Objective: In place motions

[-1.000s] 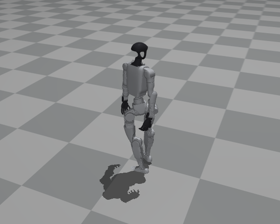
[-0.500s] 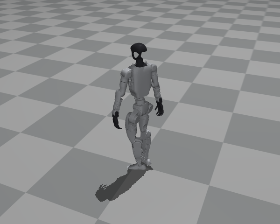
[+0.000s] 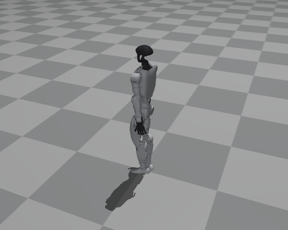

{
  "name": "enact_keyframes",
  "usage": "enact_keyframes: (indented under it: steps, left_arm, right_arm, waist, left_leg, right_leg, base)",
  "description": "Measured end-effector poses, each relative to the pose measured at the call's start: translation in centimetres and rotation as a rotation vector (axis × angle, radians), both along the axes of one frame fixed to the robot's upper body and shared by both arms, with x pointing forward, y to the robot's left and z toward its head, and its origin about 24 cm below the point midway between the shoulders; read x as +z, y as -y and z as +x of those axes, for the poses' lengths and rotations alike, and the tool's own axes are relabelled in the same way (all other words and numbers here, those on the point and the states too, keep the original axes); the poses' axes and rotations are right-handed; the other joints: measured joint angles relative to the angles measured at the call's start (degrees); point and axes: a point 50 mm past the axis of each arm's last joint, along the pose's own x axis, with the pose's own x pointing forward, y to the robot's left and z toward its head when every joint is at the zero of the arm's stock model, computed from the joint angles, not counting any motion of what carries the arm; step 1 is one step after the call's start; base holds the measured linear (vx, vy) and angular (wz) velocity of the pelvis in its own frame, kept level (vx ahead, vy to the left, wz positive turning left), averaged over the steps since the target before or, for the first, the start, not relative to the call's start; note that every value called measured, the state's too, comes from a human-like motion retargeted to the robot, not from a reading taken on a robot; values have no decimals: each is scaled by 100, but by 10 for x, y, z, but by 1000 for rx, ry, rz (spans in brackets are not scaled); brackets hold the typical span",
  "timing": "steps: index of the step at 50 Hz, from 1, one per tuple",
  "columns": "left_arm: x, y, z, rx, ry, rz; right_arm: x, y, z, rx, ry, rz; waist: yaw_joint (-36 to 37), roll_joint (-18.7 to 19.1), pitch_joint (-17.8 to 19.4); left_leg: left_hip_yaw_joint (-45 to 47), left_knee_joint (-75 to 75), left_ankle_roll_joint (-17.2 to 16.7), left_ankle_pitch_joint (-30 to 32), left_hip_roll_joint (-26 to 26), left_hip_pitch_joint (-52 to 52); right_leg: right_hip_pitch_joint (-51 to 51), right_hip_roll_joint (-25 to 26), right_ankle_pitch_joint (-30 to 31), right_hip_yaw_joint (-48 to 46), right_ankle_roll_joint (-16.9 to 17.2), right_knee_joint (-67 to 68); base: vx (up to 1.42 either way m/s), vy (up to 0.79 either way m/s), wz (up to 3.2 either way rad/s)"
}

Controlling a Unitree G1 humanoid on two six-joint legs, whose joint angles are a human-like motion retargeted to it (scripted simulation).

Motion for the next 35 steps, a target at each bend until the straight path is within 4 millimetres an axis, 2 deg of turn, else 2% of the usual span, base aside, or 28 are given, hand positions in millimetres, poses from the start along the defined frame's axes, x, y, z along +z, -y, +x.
enact_keyframes:
  steps: [5,10,12,15,16,20,24,30,35]
  left_arm:
    - [-1,-7,11,-120,-22,-10]
    - [0,-20,24,-299,-36,-98]
    - [0,-24,28,-343,-39,-112]
    - [0,-25,33,-369,-29,-112]
    - [0,-25,35,-351,-16,-109]
    - [-1,-19,40,-271,15,-127]
    - [-2,-12,41,-219,22,-155]
    - [-1,-13,47,-281,21,-175]
    - [-1,-14,46,-328,14,-184]
  right_arm:
    - [-6,-6,-30,118,-118,-20]
    - [-6,4,-68,206,-264,-142]
    - [-5,8,-83,215,-320,-166]
    - [-3,10,-101,157,-380,-159]
    - [-3,10,-103,104,-389,-138]
    - [-2,11,-109,-95,-397,-95]
    - [-1,16,-108,-180,-399,-107]
    - [-1,19,-94,-135,-375,-121]
    - [-3,14,-83,-50,-333,-106]
  waist:
    - [705,43,-68]
    - [1118,106,-131]
    - [1243,152,-183]
    - [1246,167,-359]
    - [1359,190,-352]
    - [1327,292,-386]
    - [1023,347,-416]
    - [451,340,-396]
    - [347,299,-416]
  left_leg:
    - [988,-43,17,-11,156,-8]
    - [1668,-124,11,3,262,21]
    - [1888,-165,-8,-41,299,56]
    - [1972,-86,-421,-275,542,266]
    - [2145,-98,-336,-264,524,227]
    - [2226,-110,-313,-277,597,213]
    - [2049,-101,-293,-278,590,180]
    - [1586,-94,-232,-246,477,129]
    - [1444,-72,-222,-258,430,135]
  right_leg:
    - [-117,186,105,915,-70,40]
    - [-184,319,184,1548,-89,62]
    - [-138,391,164,1777,-79,13]
    - [2,405,41,1931,-61,-152]
    - [13,471,60,2094,-74,-157]
    - [4,420,49,2184,84,-148]
    - [-58,377,39,2006,124,-102]
    - [-218,307,63,1522,75,11]
    - [-236,290,60,1373,35,35]
  base:
    - [3,-2,-169]
    - [2,-2,-123]
    - [0,-1,-109]
    - [-1,1,-56]
    - [1,0,-65]
    - [1,0,-22]
    - [0,0,35]
    - [1,1,67]
    - [1,1,25]
